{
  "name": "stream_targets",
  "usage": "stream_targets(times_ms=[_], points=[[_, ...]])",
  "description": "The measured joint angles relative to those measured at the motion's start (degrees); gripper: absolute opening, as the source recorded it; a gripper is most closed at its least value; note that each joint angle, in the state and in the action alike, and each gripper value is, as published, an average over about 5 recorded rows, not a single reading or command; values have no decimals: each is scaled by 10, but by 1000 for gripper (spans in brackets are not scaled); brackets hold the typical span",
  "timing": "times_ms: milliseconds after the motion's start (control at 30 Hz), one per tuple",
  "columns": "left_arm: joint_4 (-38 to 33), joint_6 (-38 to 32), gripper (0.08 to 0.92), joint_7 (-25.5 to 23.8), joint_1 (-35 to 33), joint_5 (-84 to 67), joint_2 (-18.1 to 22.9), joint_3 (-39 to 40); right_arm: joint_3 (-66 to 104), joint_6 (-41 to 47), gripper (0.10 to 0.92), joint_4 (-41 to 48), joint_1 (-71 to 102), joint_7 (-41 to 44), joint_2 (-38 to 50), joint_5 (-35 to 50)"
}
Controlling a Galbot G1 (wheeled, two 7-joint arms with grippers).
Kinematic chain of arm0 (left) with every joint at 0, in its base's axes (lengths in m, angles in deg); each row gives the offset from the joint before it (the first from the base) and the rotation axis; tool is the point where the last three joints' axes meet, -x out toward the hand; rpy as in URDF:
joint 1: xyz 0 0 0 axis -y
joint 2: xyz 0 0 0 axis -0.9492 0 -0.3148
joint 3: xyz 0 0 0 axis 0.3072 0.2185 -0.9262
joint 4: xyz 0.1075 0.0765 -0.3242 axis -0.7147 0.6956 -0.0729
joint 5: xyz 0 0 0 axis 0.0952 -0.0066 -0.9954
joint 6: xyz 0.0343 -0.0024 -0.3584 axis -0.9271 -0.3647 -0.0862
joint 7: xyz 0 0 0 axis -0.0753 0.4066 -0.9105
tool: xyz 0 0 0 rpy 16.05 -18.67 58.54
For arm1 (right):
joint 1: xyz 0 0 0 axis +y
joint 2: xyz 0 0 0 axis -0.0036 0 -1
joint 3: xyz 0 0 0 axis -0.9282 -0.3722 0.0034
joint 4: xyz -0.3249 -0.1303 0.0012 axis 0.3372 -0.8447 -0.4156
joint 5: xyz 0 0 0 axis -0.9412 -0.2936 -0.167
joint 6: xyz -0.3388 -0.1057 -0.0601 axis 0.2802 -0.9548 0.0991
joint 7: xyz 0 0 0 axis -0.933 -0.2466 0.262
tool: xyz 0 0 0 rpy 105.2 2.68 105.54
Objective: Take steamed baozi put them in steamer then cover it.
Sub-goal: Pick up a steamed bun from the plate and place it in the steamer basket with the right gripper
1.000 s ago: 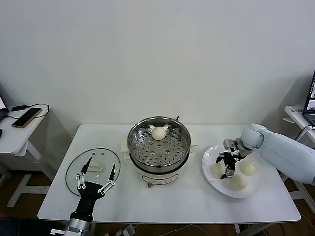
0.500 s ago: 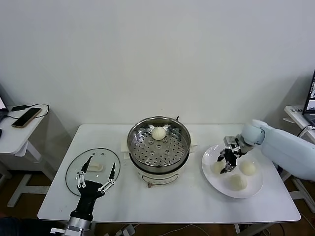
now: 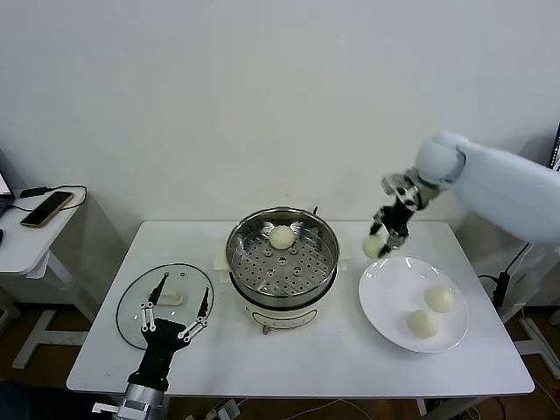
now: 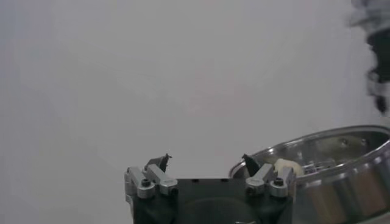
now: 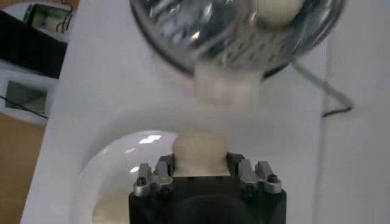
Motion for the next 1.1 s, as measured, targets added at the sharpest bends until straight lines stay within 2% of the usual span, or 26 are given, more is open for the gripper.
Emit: stream_targets(times_ms=[500, 1100], points=[[0, 1, 823, 2, 0, 0, 0, -2, -86, 54, 610, 32, -41, -55, -175, 122], [9, -3, 823, 6, 7, -4, -6, -3, -119, 66, 616, 129, 23, -114, -320, 151]])
